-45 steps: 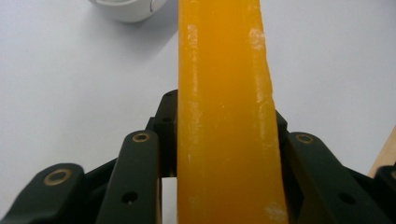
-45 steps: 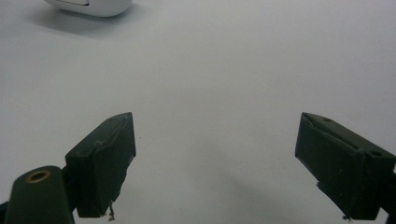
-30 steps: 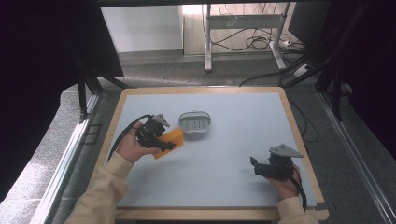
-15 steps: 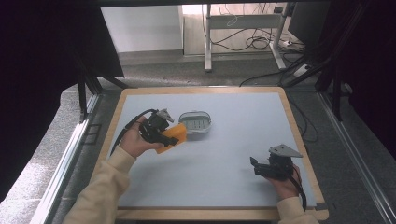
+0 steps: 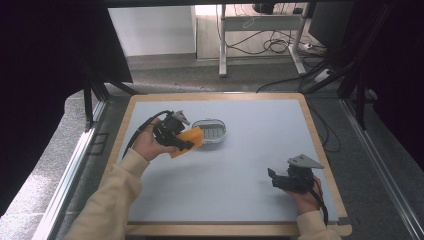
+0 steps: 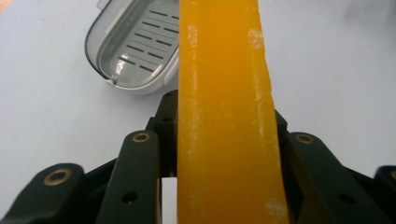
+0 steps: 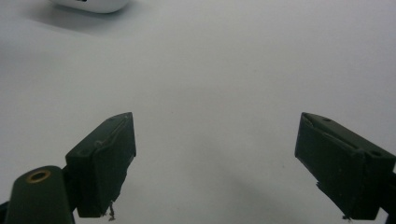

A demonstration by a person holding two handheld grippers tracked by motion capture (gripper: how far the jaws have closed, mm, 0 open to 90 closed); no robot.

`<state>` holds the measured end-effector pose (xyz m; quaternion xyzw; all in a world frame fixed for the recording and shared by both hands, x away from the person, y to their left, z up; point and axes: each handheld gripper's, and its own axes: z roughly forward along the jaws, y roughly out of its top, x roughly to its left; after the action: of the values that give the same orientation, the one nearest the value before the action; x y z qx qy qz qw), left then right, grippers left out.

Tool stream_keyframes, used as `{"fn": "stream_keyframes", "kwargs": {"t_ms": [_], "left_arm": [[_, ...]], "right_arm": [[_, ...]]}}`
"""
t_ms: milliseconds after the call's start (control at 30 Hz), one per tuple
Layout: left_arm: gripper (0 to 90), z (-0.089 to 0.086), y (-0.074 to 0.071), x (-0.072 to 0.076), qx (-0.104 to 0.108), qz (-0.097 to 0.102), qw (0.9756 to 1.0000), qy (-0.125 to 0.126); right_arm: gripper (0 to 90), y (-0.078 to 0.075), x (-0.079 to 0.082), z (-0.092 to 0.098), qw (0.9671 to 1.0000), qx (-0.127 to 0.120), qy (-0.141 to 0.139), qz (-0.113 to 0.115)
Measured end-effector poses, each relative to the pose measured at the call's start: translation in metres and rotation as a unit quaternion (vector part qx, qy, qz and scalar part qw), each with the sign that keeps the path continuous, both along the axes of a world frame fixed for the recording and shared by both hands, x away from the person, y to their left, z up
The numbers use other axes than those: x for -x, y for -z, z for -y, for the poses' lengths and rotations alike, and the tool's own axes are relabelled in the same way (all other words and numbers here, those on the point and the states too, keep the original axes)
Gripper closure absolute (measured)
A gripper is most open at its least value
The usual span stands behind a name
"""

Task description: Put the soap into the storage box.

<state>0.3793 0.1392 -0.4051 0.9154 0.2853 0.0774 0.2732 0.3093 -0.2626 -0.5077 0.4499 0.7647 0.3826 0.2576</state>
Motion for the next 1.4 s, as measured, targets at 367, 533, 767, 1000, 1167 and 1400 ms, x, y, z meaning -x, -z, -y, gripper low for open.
{"fn": "stream_keyframes", "kwargs": {"t_ms": [367,533,767,1000,1167,1400], "left_arm": [[61.8,0.003,0.005,-0.019,0.003,0.0,0.9999,0.013],[61.9,0.004,0.009,-0.029,-0.003,0.001,0.9998,0.019],[61.9,0.008,0.008,-0.04,0.0,0.003,0.9998,0.022],[61.9,0.009,0.009,-0.046,0.002,-0.001,0.9997,0.022],[61.9,0.011,0.009,-0.049,0.001,-0.002,0.9996,0.028],[61.9,0.018,0.007,-0.055,-0.001,0.002,0.9994,0.034]], "right_arm": [[12.7,0.001,-0.001,0.001,1.0,0.002,0.0,-0.001],[13.9,-0.002,0.001,0.0,0.9999,0.006,0.0,0.014],[13.9,-0.001,0.0,0.001,0.9999,0.007,0.002,0.007],[13.9,0.0,-0.001,0.001,1.0,0.007,0.001,0.004],[13.9,0.001,-0.001,0.001,1.0,0.009,0.001,0.003],[13.9,0.001,-0.001,0.001,1.0,0.01,0.0,0.001]]}}
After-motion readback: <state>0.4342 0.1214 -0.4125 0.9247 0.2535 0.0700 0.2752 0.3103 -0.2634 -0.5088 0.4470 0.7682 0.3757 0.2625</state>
